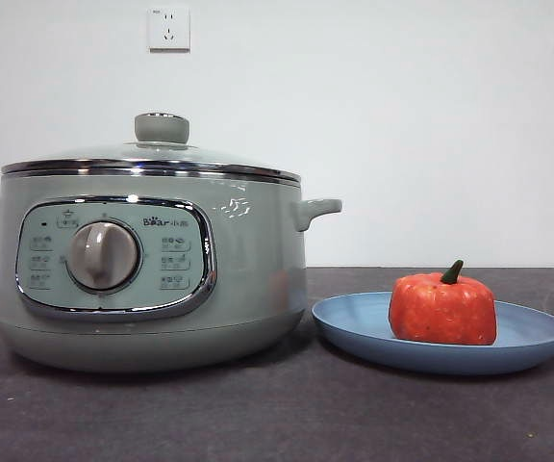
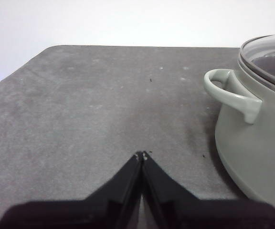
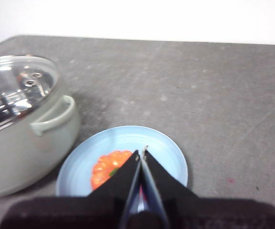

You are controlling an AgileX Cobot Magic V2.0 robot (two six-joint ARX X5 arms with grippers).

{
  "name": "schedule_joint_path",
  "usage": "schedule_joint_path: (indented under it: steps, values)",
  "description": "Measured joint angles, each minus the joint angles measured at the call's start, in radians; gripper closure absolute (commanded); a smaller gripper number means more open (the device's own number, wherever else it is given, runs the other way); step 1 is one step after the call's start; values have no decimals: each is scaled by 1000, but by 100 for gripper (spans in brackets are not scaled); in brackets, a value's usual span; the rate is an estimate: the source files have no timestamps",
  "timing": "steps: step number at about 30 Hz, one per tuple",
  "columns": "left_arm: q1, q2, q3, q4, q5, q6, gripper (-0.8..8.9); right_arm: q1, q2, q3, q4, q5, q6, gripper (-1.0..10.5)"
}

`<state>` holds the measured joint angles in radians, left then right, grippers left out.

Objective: Take the pumpkin out from the steamer,put the pumpkin in the blue plate,close the lid

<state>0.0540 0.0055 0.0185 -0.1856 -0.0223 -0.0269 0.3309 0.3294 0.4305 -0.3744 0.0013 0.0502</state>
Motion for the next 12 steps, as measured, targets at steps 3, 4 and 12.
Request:
schedule_joint_path:
  steps: [3, 4, 12]
  values:
    - [0, 0, 0, 0, 0, 0, 817, -138, -79, -111, 62, -72, -13, 946]
    - [0, 0, 0, 0, 0, 0, 816, -176, -106, -148, 81, -74, -14, 946]
    - [0, 0, 0, 0, 0, 0, 816, -246, -242, -355, 165, -80, -18, 946]
